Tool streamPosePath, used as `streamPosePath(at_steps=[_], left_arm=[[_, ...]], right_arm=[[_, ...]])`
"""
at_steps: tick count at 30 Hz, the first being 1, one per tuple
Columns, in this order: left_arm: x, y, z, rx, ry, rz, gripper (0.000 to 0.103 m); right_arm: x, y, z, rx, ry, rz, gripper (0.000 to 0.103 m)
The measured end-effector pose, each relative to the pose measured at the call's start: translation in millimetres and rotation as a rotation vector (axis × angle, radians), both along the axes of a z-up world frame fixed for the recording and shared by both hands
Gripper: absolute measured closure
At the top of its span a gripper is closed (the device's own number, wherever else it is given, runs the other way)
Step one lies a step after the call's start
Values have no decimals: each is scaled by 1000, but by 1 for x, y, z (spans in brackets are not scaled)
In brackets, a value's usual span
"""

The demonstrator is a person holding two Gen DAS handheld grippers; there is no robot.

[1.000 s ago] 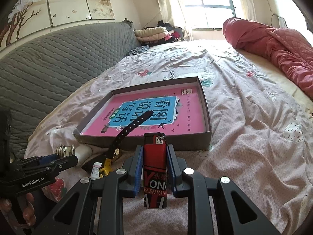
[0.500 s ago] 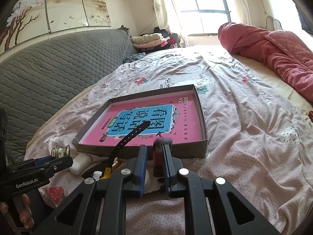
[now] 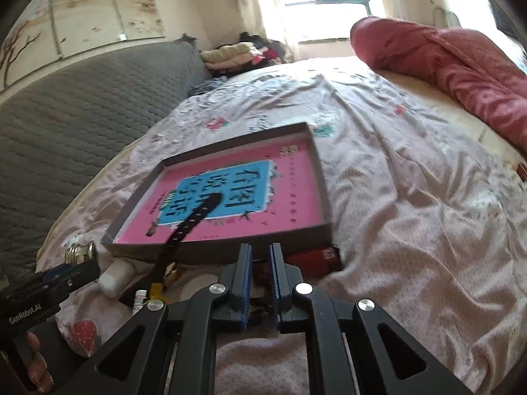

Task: Organize rigid objects
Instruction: 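Carry the fitting with the left gripper while the right carries the lighter into the gray tray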

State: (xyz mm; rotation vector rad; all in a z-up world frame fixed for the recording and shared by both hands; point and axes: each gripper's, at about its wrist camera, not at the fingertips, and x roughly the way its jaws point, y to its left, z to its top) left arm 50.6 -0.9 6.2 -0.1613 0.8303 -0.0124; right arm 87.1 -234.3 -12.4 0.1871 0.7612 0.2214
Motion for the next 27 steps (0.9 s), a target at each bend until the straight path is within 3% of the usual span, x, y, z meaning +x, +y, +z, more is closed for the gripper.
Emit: streamPosePath(at_steps=[5, 14, 27], left_arm=[[1, 0, 0, 4, -9, -5, 54], [4, 0, -1, 4, -8, -4, 54], [7, 2, -8, 2, 12, 0, 54]], right_arm=[[3, -17, -7, 8, 52, -68, 89], [16, -33, -24, 29, 138, -108, 53], [40, -23, -32, -21, 145, 7, 52]])
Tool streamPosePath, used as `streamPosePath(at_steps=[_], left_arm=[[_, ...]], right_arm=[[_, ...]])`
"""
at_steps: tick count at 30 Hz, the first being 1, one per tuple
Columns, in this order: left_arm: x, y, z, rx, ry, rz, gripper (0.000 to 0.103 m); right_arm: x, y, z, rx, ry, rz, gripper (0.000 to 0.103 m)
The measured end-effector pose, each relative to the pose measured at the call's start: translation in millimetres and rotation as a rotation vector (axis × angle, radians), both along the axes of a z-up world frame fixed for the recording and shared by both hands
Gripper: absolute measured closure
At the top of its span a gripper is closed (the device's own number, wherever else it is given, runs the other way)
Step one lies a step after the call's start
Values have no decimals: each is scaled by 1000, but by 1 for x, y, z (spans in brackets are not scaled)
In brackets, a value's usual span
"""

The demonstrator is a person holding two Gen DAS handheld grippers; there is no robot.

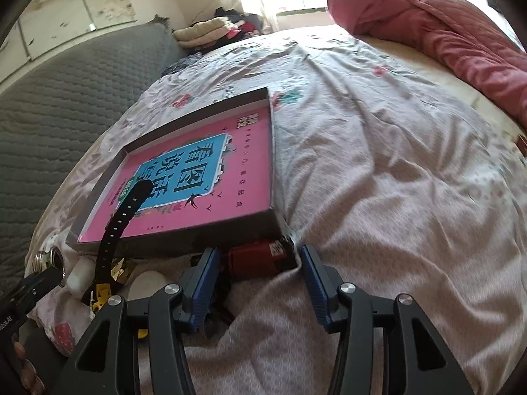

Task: Organize rigid objects
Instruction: 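Carry the fitting with the left gripper while the right carries the lighter into the gray tray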

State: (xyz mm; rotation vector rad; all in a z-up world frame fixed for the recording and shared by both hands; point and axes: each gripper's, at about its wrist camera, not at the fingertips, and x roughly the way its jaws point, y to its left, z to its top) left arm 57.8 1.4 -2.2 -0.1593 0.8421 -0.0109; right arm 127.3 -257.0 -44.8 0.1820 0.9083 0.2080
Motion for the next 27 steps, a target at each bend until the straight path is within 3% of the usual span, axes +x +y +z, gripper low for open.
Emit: streamPosePath(at_steps=[8, 13, 18, 24, 27], left_arm=[[4, 3, -4, -3, 10, 8, 54], [6, 4, -3, -3, 8, 16, 54], [6, 6, -2, -7, 7, 20, 54], [5, 8, -1, -12, 5, 21, 54], [5, 8, -1, -11, 5, 22, 54]], right_arm=[[11, -3, -9, 59, 32, 78, 51], [8, -12, -7, 148, 40, 98, 63], [2, -8, -2, 206, 45, 175, 67], [6, 13, -18, 147, 136, 232, 66], [11, 10, -21, 195, 145, 219, 66]])
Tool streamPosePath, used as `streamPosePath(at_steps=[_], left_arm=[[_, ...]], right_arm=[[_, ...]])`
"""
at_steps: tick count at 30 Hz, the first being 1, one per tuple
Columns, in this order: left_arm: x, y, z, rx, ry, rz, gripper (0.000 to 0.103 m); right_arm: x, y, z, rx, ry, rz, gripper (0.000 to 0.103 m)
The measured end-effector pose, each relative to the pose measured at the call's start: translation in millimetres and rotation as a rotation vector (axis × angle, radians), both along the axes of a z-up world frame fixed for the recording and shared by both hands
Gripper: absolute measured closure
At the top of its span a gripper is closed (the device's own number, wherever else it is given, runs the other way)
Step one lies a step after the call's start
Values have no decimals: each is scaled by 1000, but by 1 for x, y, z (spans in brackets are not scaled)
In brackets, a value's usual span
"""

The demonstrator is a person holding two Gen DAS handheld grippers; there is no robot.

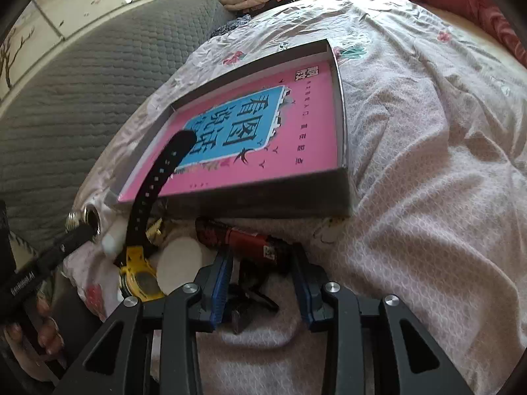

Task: Organize rigid objects
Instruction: 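Carry the fitting with the left gripper while the right carries the lighter into the gray tray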

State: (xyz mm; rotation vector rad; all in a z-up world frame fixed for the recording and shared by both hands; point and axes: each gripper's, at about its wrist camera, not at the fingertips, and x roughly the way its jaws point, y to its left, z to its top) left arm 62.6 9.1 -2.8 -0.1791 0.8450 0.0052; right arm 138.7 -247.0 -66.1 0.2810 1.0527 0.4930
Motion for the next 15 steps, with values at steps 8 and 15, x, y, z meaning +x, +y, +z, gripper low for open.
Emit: streamPosePath(at_steps=[8, 15], left_arm=[[1, 2, 2, -2, -6, 5, 54], [5, 3, 6, -5, -16, 11, 54]], right_arm=[[-2, 6, 11, 45, -78, 71, 81], [-19, 21, 37, 55, -208, 163, 91]])
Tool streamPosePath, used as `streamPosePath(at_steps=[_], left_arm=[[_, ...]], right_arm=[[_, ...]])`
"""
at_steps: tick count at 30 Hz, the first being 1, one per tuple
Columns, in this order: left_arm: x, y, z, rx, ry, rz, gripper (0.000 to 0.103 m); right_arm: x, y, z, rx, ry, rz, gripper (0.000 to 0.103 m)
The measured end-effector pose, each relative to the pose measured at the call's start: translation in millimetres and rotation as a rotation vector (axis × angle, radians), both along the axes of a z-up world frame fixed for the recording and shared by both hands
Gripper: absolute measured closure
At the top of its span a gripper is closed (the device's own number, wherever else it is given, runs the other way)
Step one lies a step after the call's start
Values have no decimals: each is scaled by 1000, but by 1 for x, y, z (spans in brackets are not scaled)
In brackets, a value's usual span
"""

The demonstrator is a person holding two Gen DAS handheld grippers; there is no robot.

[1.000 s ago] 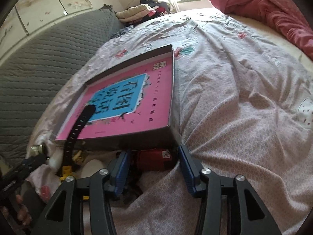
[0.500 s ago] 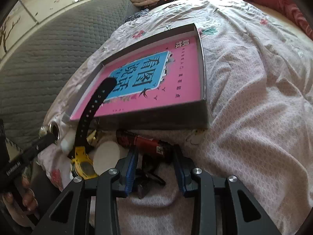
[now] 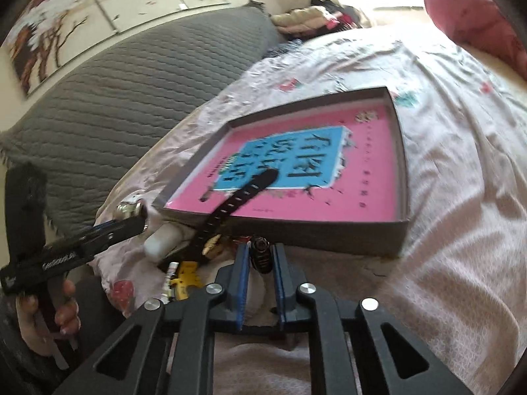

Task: Organize rigid objects
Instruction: 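Carry the fitting with the left gripper while the right carries the lighter into the gray tray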

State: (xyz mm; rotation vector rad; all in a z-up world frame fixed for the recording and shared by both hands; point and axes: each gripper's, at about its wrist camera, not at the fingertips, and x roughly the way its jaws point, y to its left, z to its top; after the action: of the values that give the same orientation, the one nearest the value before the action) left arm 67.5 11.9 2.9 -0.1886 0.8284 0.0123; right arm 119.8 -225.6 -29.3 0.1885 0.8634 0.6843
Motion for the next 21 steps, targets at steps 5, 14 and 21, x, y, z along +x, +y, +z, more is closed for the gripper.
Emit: streamPosePath(at_steps=[5, 14, 21], left_arm=[[5, 1, 6, -2, -16, 5, 54], [18, 1, 18, -9, -44, 7, 54], [37, -4, 23, -2, -48, -16, 54]], right_arm=[[-6, 5, 15, 14, -56, 15, 92], [-2, 0, 37, 49, -119, -33, 92], [11, -4, 51, 46, -146, -94, 92]])
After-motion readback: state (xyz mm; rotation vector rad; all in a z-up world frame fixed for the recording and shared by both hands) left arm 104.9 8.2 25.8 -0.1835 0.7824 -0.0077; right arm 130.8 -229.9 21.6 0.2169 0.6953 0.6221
